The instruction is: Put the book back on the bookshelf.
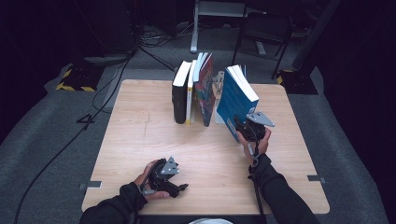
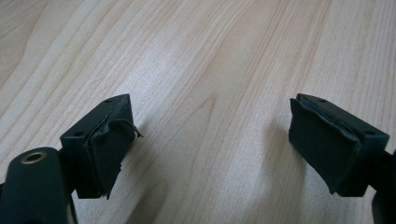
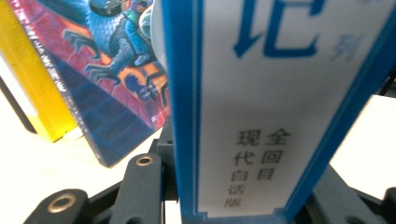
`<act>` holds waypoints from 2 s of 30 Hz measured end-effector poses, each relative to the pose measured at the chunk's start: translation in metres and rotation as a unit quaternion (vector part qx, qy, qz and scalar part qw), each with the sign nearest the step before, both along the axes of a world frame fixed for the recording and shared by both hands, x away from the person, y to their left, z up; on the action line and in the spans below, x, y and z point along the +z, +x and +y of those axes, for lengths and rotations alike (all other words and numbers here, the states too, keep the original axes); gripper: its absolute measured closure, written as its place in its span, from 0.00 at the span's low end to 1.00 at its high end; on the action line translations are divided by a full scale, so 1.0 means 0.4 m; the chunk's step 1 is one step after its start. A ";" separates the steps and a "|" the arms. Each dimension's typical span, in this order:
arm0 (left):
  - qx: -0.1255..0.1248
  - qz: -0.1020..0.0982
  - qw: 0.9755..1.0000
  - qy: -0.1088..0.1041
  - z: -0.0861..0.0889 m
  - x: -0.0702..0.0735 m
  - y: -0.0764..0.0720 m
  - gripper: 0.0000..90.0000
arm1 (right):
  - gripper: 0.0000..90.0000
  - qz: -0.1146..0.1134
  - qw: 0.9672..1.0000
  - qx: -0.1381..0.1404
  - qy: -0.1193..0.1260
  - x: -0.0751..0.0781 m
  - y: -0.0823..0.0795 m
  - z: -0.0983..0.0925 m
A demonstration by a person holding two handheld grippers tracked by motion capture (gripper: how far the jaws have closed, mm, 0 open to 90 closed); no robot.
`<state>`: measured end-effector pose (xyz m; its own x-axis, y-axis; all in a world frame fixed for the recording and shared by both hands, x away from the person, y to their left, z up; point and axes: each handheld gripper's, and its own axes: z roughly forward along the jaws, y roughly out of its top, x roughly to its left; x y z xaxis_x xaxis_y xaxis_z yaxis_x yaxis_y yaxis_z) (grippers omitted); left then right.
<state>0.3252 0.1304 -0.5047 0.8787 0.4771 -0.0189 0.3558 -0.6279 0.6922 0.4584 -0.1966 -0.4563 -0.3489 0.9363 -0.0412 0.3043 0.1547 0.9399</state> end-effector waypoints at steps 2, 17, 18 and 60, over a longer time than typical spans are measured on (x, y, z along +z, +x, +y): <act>-0.001 0.000 1.000 0.001 0.000 0.000 0.000 0.16 | 0.68 0.001 1.000 -0.004 0.004 0.000 0.006 0.002; -0.002 0.000 1.000 0.002 0.000 0.000 0.001 0.16 | 0.67 0.006 1.000 -0.016 0.009 0.001 0.058 0.028; -0.002 0.000 1.000 0.001 0.000 0.000 0.001 0.16 | 0.66 0.005 1.000 -0.011 0.009 0.001 0.061 0.026; -0.003 -0.001 1.000 0.001 -0.001 0.000 0.002 0.16 | 0.68 0.039 0.996 0.070 -0.030 -0.034 0.037 -0.027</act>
<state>0.3259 0.1299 -0.5046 0.8817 0.4715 -0.0167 0.3511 -0.6320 0.6909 0.4732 -0.2074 -0.4698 -0.4797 0.8752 -0.0629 0.3476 0.2554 0.9022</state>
